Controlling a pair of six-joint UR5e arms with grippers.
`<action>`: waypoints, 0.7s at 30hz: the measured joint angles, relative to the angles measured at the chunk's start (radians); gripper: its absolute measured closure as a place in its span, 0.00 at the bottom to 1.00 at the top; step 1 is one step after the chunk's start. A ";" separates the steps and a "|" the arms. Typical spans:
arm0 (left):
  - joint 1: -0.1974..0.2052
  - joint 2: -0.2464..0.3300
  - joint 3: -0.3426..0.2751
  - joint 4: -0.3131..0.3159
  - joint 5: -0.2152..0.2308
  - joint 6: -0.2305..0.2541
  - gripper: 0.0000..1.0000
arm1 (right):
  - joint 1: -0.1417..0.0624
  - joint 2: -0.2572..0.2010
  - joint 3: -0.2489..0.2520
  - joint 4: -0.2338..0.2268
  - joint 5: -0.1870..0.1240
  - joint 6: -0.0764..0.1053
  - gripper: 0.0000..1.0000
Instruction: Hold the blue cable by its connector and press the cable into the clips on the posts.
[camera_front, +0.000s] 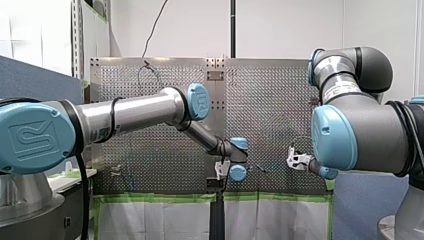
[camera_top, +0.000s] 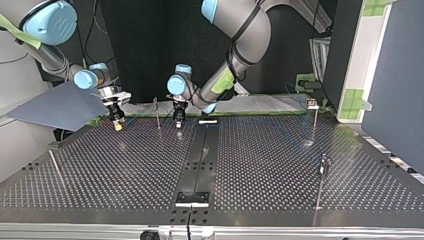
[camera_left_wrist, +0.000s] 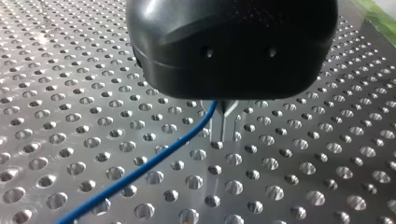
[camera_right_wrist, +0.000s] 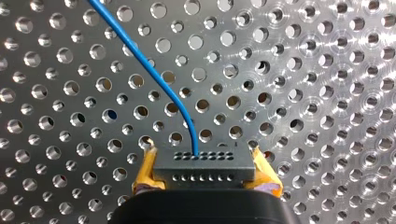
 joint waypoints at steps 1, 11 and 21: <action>0.000 0.000 0.000 0.000 0.000 0.000 1.00 | 0.000 0.000 0.000 0.000 0.000 0.000 1.00; -0.001 0.000 -0.001 -0.008 -0.002 0.000 1.00 | 0.001 0.001 0.000 0.000 0.000 0.000 1.00; 0.001 0.000 -0.011 -0.013 0.005 -0.004 1.00 | 0.004 0.003 0.000 0.001 0.000 -0.001 1.00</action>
